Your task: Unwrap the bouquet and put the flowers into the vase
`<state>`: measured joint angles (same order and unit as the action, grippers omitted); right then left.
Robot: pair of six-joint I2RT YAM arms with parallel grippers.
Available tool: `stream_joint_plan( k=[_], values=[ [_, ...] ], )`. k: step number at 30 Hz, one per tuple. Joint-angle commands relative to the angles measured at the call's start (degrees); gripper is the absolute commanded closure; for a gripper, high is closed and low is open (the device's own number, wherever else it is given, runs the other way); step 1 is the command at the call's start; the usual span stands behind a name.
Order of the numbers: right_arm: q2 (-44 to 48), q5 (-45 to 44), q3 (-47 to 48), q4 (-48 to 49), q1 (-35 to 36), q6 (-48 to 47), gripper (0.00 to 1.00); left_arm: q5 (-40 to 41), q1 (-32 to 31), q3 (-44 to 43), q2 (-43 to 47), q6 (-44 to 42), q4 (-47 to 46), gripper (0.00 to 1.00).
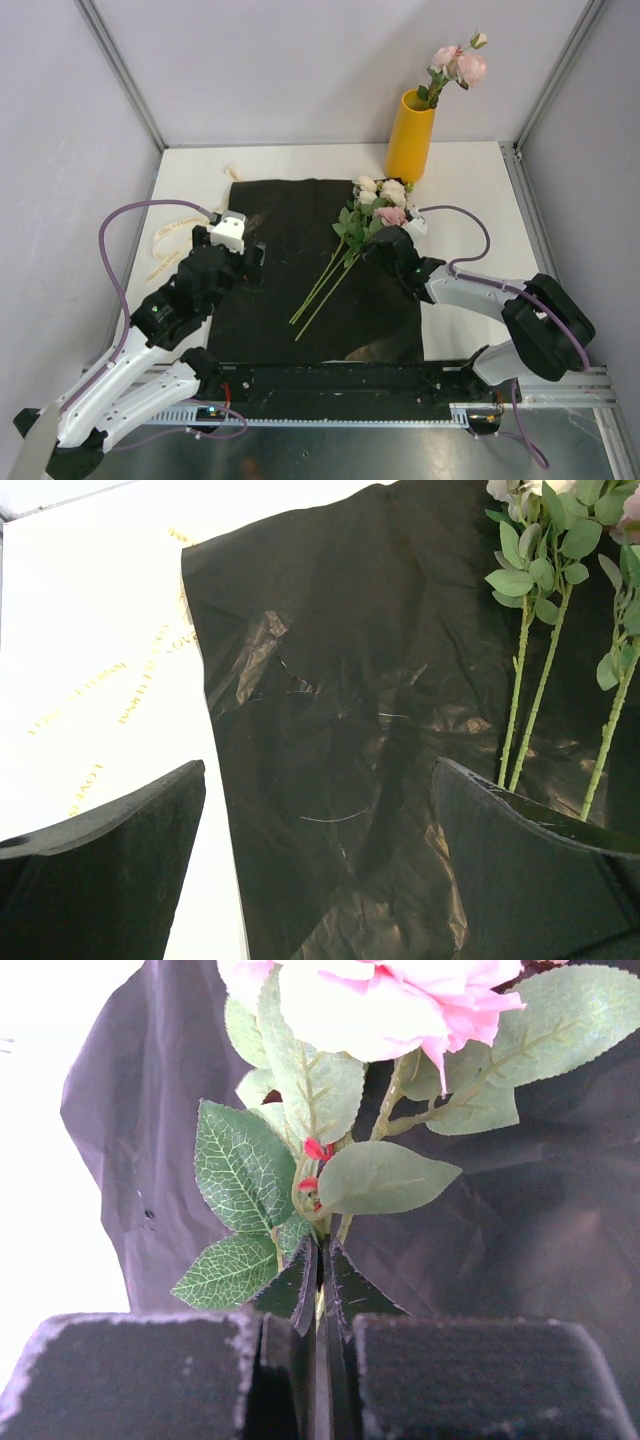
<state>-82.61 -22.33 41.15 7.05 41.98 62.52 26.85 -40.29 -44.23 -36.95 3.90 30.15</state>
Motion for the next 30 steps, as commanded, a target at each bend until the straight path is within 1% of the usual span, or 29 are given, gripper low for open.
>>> stream_joint_plan(
  k=[1,2,4,5,7,12,15,20,30],
  values=[
    [-2.1,-1.6,1.0,-1.8,0.2,-0.5,0.99,0.7,-0.3,0.2,0.6,-0.9,-1.2,0.00],
    [-2.9,-0.6,1.0,-1.6,-0.2,-0.2,0.96,0.7,-0.2,0.2,0.6,-0.9,-1.2,0.00],
    [-3.3,0.5,1.0,-1.8,-0.6,1.1,0.80,0.6,-0.3,0.3,0.6,-0.8,-1.2,0.00],
    [-3.0,0.4,1.0,-2.0,-0.6,1.3,0.76,0.5,-0.3,0.4,0.6,-0.8,-1.2,0.00],
    [-2.0,-0.1,1.0,-2.3,-0.5,1.1,0.72,0.5,-0.3,0.4,0.5,-0.8,-1.2,0.00],
    [-1.7,-0.8,1.0,-4.8,-2.0,0.7,0.69,0.4,-0.2,0.4,0.2,-0.8,-1.2,0.00],
    [-3.2,1.8,1.0,-5.2,-3.8,0.5,0.68,0.4,-0.3,0.4,0.1,-0.8,-1.2,0.00],
    [-4.6,3.8,1.0,-2.1,-5.5,0.5,0.66,0.3,-0.3,0.4,-0.3,-0.8,-1.2,0.00],
    [-8.5,7.5,1.0,3.5,-8.0,2.1,0.65,-1.2,-0.3,0.0,-0.4,-0.7,-0.5,0.00]
  ],
)
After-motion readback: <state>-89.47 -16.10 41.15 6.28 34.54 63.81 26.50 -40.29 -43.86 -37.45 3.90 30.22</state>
